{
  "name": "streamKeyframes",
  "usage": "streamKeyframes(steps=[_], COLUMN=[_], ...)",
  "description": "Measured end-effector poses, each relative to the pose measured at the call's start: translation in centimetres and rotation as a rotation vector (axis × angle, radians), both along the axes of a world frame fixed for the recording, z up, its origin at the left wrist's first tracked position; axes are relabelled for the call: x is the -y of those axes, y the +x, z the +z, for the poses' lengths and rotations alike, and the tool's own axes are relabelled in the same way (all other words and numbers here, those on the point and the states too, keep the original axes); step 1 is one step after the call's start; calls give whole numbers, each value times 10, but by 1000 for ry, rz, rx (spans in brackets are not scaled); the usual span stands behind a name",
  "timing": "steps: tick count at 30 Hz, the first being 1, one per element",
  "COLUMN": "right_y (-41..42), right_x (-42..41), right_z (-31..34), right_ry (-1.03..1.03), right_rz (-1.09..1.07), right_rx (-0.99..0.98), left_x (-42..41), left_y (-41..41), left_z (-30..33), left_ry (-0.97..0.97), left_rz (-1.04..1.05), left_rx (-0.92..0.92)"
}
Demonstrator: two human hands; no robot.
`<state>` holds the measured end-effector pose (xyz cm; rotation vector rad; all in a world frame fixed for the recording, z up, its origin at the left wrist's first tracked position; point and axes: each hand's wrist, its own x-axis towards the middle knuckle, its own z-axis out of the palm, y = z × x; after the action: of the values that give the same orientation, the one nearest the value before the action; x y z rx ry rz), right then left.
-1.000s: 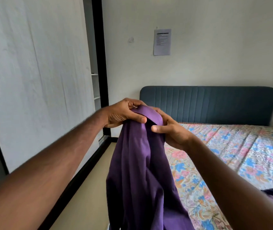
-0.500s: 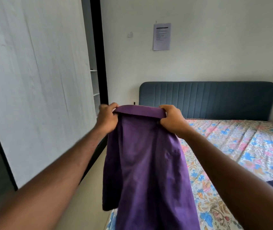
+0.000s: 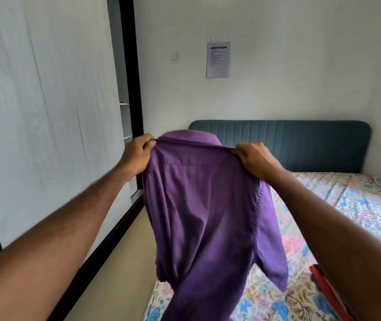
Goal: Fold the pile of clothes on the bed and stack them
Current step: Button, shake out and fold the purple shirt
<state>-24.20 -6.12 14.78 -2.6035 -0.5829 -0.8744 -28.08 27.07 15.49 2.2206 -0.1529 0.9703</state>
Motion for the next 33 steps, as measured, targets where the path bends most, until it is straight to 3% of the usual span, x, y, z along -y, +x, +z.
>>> streamKeyframes(steps=[3,6,8,11,13,15,18,21,25,28,31,33], right_y=[2,-7,-9,-13,-22,-29,-44,-59,-71,-88,-112,-129], right_x=[8,14,22,40,50,53,50,52,62,70,81,88], right_z=[50,96,112,127,138,147,150,152,151,151,154,159], right_ry=[222,443,403,237,245,348,382,345,195,263,338,296], right_rz=[-2,-40,-96,-110,-7,55,-172,-373,-342,-312,-352,-355], right_rx=[129,257,283,226,199,288,376,501,496,460,559,633], left_x=[10,6,-6,-25,-23,-13,-4,-13,-14,-5,-4,-5], left_y=[-6,-14,-19,-22,-28,-32,-44,-53,-68,-79,-94,-114], left_z=[42,83,98,104,107,113,128,142,147,148,159,170], left_ry=[4,147,236,39,-119,-115,174,370,200,91,8,60], left_rz=[3,-77,-78,-197,-238,-186,-47,49,65,99,234,235], left_rx=[218,124,-45,-148,-45,122,253,217,225,312,435,485])
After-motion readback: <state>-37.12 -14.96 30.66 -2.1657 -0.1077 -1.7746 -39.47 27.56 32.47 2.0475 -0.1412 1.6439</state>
